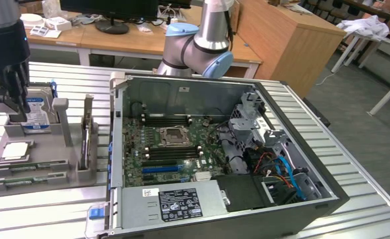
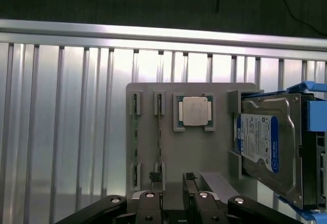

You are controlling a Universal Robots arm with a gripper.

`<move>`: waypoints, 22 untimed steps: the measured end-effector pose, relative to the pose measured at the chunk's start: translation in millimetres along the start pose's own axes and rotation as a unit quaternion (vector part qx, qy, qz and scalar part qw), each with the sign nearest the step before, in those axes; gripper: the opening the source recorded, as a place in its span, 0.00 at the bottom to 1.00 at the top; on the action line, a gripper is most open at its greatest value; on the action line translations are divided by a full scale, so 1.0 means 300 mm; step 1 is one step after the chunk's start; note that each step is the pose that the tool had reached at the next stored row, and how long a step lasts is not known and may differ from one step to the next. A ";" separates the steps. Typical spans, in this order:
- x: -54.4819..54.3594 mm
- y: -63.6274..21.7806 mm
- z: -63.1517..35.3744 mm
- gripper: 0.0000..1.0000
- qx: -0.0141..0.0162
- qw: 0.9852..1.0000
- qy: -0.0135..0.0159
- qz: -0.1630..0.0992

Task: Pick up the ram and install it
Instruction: 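Pick up the ram and move it above insertion slot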

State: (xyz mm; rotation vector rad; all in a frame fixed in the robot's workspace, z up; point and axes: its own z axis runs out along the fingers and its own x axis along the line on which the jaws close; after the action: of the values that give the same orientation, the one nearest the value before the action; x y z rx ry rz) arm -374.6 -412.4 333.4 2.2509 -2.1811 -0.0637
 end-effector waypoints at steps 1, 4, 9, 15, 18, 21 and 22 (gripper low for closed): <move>0.000 0.000 0.006 0.30 0.000 1.000 0.000 0.000; 0.001 0.000 0.024 0.30 0.000 1.000 0.000 0.000; 0.001 0.001 0.054 0.30 0.000 1.000 0.000 0.000; 0.002 0.001 0.091 0.30 0.000 1.000 0.000 0.000; 0.003 0.001 0.109 0.30 0.000 1.000 0.000 0.000; 0.003 0.001 0.127 0.30 0.000 1.000 0.000 0.000; 0.003 0.001 0.133 0.30 0.000 1.000 0.000 0.000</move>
State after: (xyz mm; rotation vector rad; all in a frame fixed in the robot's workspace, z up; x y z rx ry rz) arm -376.2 -412.4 293.5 2.2508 -2.1811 -0.0638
